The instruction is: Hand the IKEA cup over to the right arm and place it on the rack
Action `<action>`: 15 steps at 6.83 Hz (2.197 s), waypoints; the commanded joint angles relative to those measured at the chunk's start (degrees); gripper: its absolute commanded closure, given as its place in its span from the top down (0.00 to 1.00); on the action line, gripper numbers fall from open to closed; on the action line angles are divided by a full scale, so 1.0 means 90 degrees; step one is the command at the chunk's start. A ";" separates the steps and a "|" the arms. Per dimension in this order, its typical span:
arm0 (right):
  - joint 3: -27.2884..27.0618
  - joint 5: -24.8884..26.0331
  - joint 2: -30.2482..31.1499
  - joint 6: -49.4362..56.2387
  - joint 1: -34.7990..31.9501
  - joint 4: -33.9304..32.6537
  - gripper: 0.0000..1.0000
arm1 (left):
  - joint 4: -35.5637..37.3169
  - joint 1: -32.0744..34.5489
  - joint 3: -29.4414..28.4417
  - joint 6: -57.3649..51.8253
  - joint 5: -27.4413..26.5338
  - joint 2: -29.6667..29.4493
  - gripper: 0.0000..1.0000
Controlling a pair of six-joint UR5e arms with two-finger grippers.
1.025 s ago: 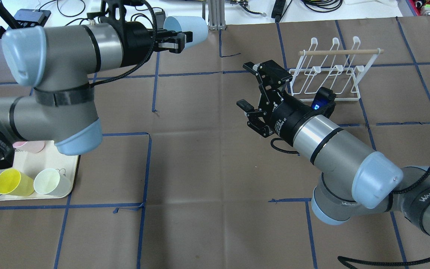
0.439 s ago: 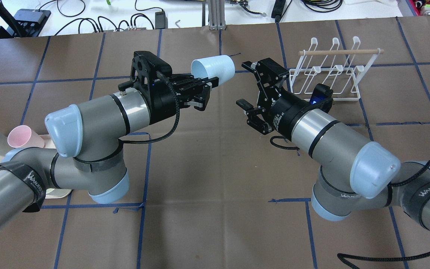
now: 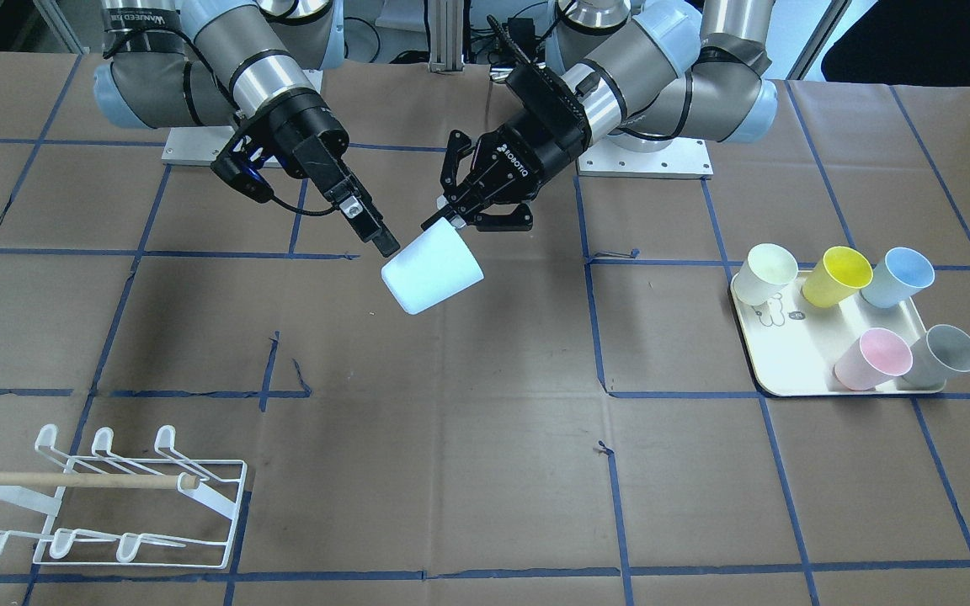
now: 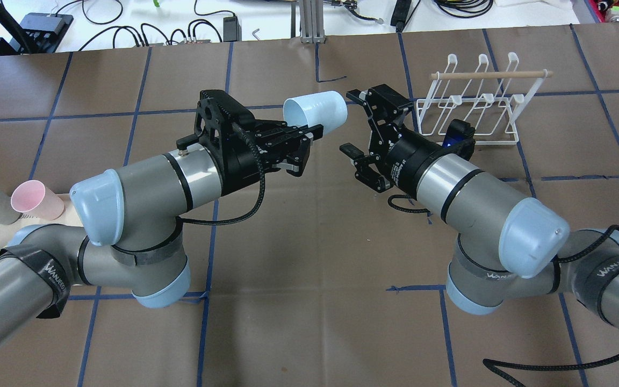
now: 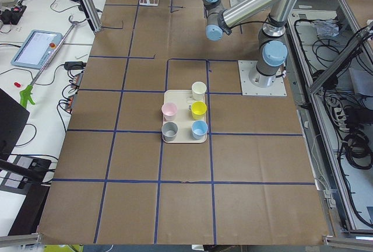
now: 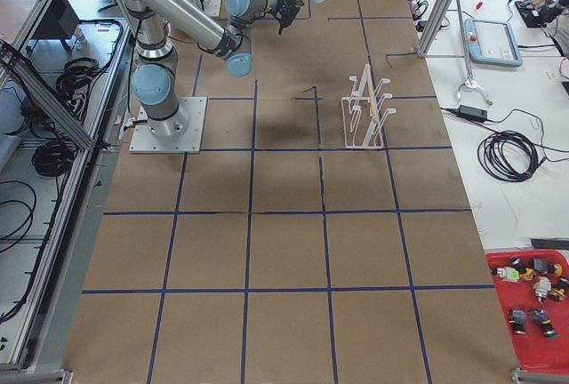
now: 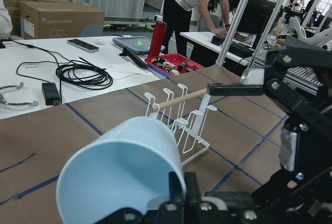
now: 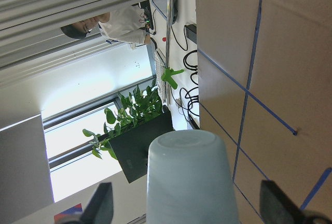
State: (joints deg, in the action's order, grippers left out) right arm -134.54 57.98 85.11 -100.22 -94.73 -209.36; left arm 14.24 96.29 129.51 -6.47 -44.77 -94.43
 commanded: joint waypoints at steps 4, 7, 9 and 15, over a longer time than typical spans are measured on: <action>0.0192 0.0013 -0.0121 0.0159 -0.0041 0.0468 0.99 | 0.0078 0.0005 0.0111 0.0045 0.0190 0.0043 0.01; 0.0397 0.0032 -0.0140 0.0120 -0.0264 0.0664 0.98 | 0.0078 0.0005 0.0111 0.0045 0.0190 0.0043 0.02; 0.0525 0.0052 -0.0237 0.0119 -0.0353 0.0821 0.98 | 0.0078 0.0005 0.0111 0.0045 0.0190 0.0043 0.03; 0.0633 -0.0016 -0.0345 0.0168 -0.0354 0.0860 0.64 | 0.0078 0.0005 0.0102 0.0045 0.0170 0.0043 0.03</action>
State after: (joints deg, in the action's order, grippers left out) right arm -128.87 57.95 82.02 -98.72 -97.91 -201.57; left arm 14.95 96.33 130.50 -6.07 -43.17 -94.04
